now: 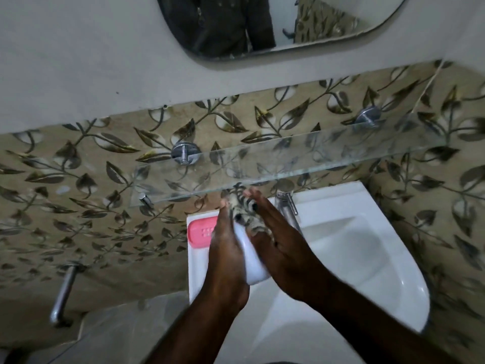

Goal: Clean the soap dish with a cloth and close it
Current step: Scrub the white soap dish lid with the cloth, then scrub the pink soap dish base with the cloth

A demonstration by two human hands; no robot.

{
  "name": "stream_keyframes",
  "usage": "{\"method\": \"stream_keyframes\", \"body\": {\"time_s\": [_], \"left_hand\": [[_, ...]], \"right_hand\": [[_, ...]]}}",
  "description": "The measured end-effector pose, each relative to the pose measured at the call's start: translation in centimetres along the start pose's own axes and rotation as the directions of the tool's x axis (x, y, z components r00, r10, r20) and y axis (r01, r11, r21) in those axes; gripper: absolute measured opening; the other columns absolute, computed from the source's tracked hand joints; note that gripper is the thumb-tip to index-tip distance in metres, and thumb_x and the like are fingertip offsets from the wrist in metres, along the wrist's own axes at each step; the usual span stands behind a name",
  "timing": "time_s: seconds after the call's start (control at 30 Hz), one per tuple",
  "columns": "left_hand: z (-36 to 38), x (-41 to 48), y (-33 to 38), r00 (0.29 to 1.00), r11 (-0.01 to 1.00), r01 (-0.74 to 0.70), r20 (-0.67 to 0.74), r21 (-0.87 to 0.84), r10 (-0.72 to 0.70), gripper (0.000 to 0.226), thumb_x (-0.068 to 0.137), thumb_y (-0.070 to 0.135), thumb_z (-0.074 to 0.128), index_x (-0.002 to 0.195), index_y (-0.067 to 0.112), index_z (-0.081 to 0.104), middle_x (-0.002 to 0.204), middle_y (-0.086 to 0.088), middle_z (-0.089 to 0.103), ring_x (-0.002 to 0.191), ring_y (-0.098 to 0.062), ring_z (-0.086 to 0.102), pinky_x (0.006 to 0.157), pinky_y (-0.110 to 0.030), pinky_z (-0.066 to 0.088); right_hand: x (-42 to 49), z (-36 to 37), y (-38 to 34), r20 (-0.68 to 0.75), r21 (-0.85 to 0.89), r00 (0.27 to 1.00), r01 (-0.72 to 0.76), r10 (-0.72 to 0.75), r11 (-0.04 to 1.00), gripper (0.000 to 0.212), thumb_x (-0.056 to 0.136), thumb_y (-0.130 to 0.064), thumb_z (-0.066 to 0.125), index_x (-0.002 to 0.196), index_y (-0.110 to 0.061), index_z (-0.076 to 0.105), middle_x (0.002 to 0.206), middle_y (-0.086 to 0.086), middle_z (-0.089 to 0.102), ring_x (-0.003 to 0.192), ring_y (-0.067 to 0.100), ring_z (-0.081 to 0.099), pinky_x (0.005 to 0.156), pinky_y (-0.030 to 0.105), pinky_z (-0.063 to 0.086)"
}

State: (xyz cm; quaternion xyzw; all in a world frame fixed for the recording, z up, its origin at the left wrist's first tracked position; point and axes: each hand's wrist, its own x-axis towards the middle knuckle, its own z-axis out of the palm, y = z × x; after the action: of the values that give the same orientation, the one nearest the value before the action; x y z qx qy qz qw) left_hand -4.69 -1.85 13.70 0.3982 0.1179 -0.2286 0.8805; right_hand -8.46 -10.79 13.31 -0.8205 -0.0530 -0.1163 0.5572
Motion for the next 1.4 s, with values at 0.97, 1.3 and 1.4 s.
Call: {"method": "stream_keyframes", "body": {"time_s": [0.97,1.3,1.4], "left_hand": [[13.1,13.0,2.1,0.686,-0.685,-0.429,0.706,0.589,0.177,0.089,0.080,0.075,0.049,0.139,0.009,0.045,0.129,-0.015,0.061,0.114,-0.030,0.058,0.093,-0.040,0.049],[5.3,2.8,3.6,0.445,-0.152,-0.727,0.628,0.670,0.638,0.017,0.092,0.020,0.064,0.079,0.009,0.069,0.071,0.004,0.067,0.068,-0.006,0.063,0.064,-0.020,0.048],[-2.3,1.9,1.1,0.628,0.028,-0.525,0.365,0.851,0.688,0.040,0.092,0.029,0.058,0.060,0.005,0.058,0.051,-0.003,0.054,0.050,-0.016,0.054,0.052,-0.029,0.042]], "right_hand": [[-3.1,-4.3,1.4,0.025,0.898,0.690,-0.335,0.724,0.287,0.023,0.093,-0.014,0.057,0.110,-0.006,0.069,0.104,0.020,0.073,0.097,0.037,0.069,0.092,0.050,0.051],[-0.7,-2.9,5.8,0.144,0.804,0.713,-0.488,0.686,0.339,0.029,0.084,0.001,0.062,0.112,-0.003,0.066,0.110,0.029,0.066,0.100,0.044,0.065,0.086,0.053,0.054],[0.1,-0.9,7.8,0.182,0.741,0.682,-0.568,0.708,0.357,0.026,0.085,0.003,0.059,0.110,-0.003,0.067,0.107,0.028,0.068,0.101,0.045,0.064,0.091,0.058,0.051]]}}
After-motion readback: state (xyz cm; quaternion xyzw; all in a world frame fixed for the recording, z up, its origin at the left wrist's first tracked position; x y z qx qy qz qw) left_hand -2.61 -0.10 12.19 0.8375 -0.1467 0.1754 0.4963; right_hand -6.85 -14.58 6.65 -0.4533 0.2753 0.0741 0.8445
